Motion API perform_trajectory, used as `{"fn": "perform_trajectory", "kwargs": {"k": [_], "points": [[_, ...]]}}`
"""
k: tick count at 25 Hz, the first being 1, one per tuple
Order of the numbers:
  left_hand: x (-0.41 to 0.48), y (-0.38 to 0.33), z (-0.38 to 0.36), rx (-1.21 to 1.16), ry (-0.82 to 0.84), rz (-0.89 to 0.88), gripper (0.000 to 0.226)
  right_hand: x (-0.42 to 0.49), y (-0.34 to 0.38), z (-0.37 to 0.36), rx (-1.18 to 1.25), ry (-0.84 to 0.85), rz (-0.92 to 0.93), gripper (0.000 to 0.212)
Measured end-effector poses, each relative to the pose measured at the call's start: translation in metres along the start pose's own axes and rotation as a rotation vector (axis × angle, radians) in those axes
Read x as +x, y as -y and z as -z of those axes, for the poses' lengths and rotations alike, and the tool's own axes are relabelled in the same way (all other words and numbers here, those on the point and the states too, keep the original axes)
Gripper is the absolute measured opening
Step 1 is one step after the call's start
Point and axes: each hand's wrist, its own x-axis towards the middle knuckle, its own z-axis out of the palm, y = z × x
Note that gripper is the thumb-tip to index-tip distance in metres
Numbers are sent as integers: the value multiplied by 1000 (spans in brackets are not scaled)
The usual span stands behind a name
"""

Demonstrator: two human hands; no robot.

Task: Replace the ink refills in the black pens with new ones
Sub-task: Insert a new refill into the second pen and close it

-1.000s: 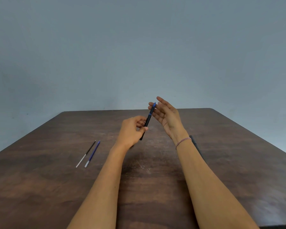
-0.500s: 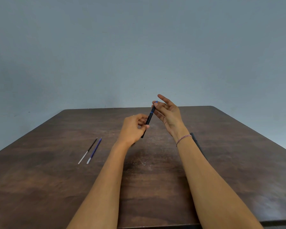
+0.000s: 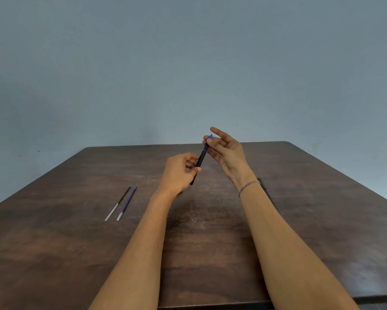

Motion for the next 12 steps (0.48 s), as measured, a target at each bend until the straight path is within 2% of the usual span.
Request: {"fn": "perform_trajectory", "kwargs": {"k": [6, 12], "points": [[3, 3, 0, 9, -19, -10, 31, 2, 0, 1, 36, 66, -41, 34], [2, 1, -1, 28, 7, -18, 33, 1, 1, 2, -60, -24, -22, 36]]}}
